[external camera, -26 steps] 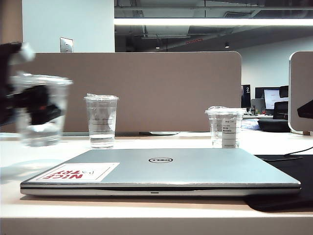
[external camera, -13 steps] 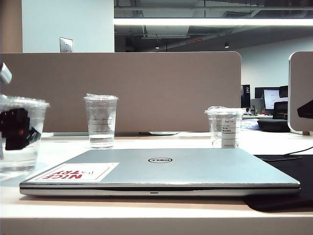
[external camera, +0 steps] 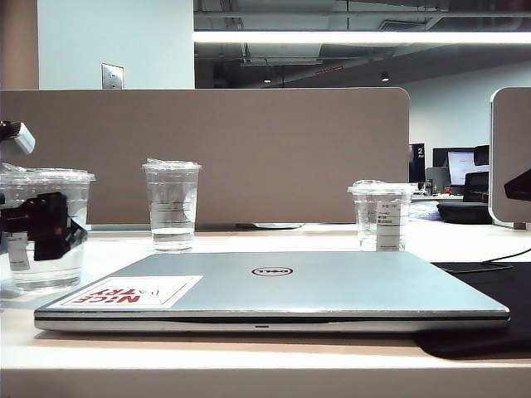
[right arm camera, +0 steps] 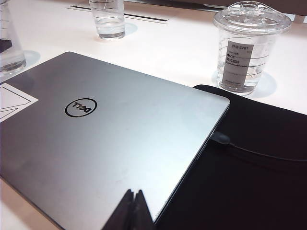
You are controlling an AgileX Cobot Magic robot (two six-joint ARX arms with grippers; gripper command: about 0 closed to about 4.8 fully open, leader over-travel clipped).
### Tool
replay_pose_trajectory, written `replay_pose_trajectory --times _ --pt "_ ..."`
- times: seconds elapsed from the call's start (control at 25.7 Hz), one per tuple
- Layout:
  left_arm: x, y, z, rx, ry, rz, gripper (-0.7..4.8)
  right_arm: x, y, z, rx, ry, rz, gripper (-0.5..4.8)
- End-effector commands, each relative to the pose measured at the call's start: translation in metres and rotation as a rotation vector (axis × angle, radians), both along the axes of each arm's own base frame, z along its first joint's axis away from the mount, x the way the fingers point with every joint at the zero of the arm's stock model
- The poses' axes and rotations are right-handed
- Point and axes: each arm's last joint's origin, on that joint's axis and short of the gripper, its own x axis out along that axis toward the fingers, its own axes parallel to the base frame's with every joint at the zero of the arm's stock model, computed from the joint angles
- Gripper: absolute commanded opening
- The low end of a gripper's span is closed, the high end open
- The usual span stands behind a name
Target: Pick up the coffee cup on the middle and place it on the left side of the laptop.
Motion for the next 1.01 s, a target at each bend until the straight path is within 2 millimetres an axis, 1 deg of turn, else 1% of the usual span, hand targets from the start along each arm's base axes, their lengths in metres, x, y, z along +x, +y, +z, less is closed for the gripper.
replay_pose_trajectory --times 0.04,0.27,0.47,0.51,0.62,0.78,0.89,1.01 --pt "-0.003 0.000 -0.001 -0.005 0.003 -0.019 4.79 0.000 0.000 0.000 0.008 -0.010 0.001 -0.05" --pt "-0.021 0.002 0.008 0.007 -0.025 -0.027 4.79 0.000 0.000 0.001 0.015 -0.023 -0.003 -0.05" --pt "-0.046 0.007 0.018 0.013 -0.067 -0.011 4.79 0.000 -0.006 0.006 0.036 -0.068 -0.048 -0.05" --pt "-0.056 0.008 0.020 0.010 -0.083 -0.006 4.79 0.000 -0.009 0.007 0.042 -0.080 -0.076 -0.05" --pt "-0.060 0.006 0.029 -0.018 -0.111 -0.101 4.79 0.002 -0.016 0.008 0.047 -0.100 -0.149 -0.05" --pt "-0.062 0.006 0.040 -0.087 -0.164 -0.101 4.79 0.004 -0.025 0.010 0.050 -0.123 -0.241 -0.05" --pt "-0.064 0.006 0.047 -0.090 -0.200 -0.103 4.79 0.004 -0.034 0.013 0.054 -0.153 -0.326 -0.05" --pt "-0.068 0.007 0.050 -0.088 -0.182 -0.103 4.79 0.003 -0.043 0.016 0.059 -0.197 -0.417 -0.05"
